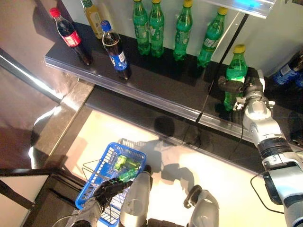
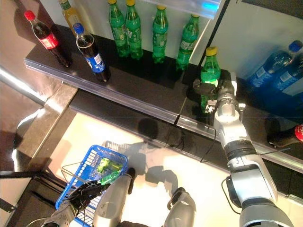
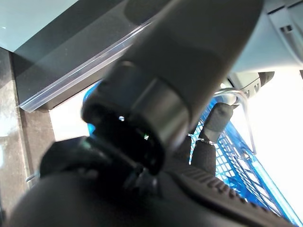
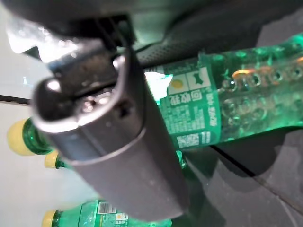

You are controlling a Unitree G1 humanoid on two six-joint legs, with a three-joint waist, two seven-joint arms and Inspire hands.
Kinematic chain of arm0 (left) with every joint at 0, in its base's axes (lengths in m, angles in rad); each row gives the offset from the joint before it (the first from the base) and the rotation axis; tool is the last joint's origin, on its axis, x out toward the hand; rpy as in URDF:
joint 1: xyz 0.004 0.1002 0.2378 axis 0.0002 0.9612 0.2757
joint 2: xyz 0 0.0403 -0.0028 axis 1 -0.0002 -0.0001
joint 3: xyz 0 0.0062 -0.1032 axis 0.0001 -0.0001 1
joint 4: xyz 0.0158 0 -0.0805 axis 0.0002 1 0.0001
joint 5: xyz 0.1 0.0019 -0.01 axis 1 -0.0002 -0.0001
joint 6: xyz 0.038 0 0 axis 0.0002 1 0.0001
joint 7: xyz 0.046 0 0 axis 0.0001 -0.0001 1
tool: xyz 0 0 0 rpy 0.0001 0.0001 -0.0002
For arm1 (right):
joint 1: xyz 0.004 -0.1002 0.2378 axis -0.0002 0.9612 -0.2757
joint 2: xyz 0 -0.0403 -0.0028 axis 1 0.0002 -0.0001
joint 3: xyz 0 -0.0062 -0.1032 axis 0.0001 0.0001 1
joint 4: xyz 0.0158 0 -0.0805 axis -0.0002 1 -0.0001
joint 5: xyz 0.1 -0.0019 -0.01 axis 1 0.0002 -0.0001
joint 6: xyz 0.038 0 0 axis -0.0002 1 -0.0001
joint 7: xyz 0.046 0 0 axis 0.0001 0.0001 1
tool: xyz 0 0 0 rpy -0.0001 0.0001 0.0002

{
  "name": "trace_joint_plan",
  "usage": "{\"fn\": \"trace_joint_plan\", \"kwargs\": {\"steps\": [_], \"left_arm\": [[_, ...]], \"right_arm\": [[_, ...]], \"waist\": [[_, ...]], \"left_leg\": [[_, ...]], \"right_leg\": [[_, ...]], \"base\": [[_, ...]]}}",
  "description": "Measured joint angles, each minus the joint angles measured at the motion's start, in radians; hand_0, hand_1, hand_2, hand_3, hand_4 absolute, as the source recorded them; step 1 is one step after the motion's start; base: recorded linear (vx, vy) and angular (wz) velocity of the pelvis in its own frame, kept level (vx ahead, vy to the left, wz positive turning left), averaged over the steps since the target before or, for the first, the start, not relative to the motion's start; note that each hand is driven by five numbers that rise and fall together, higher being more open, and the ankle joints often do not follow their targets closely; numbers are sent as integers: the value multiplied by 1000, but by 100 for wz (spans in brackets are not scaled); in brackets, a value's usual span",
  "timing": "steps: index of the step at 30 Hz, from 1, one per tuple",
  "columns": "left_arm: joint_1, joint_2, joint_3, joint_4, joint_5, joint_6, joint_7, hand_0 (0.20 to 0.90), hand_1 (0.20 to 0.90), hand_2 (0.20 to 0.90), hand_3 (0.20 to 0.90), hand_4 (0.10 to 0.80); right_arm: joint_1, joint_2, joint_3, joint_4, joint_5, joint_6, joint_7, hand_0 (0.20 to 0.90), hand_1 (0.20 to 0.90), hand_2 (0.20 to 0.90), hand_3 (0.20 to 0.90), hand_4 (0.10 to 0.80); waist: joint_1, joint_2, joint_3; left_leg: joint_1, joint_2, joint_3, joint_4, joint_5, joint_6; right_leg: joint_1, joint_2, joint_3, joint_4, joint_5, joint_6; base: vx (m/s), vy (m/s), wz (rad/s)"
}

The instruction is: Pick up the drink and place into the basket.

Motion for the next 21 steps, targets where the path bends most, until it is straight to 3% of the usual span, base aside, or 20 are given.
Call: {"fn": "trace_joint_plan", "kwargs": {"steps": [6,12,21], "left_arm": [[27,-7,19,-10,23,1,-1,300,300,300,200,100],[41,-12,85,-37,49,9,-1,300,300,300,200,100],[65,-11,126,-47,52,21,-2,300,300,300,200,100]], "right_arm": [[151,10,-32,-135,-1,1,5,300,300,300,200,100],[197,11,-87,-209,0,29,29,300,300,300,200,100],[254,39,-147,-400,1,33,82,300,300,300,200,100]], "waist": [[-3,-2,-6],[-7,-5,-12],[-20,-77,-88]], "left_leg": [[142,16,6,-188,64,4],[226,13,8,-306,98,6],[279,14,31,-404,127,3]], "right_leg": [[163,55,-45,-231,89,19],[268,86,-75,-390,148,32],[349,115,-76,-516,169,45]], "base": [[83,-28,-1],[41,-2,2],[1,-8,10]]}}
